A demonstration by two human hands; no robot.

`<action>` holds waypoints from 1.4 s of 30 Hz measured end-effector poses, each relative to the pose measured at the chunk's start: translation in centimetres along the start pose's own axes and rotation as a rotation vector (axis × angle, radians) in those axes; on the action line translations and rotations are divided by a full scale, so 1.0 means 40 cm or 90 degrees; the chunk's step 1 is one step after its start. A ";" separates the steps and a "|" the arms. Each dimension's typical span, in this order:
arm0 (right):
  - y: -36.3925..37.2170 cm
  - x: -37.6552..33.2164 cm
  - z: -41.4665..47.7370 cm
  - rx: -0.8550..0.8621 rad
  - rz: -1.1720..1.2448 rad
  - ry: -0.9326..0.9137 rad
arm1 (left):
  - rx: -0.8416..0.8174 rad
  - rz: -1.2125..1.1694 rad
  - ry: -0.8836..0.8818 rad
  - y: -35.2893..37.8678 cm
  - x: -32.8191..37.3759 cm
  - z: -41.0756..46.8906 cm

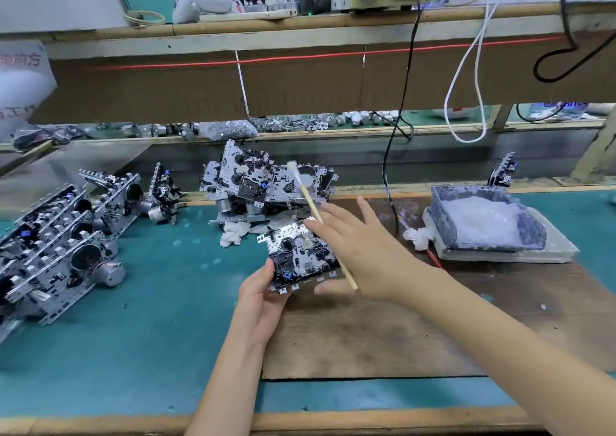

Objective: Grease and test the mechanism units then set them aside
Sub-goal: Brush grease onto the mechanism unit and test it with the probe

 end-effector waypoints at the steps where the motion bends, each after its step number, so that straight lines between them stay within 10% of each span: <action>1: 0.019 -0.001 0.008 -0.040 -0.038 -0.005 | -0.006 0.003 0.003 0.001 0.001 -0.001; 21: -0.001 -0.005 0.041 -0.014 -0.042 -0.032 | -0.031 -0.002 0.010 0.010 0.001 -0.002; 28: -0.171 -0.005 -0.044 0.398 0.262 -0.073 | 0.032 -0.038 0.018 -0.025 0.004 0.008; 42: -0.169 -0.037 -0.075 0.393 0.284 -0.084 | 0.026 -0.055 0.013 -0.026 0.000 0.012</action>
Point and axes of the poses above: each hand's wrist, its own z-axis towards the middle knuckle, its own y-axis out of the palm, x = y × z, the point moved 9 cm from there along z, towards the middle knuckle, and after that the axes turned 8 degrees about -y, right-handed, at the moved point
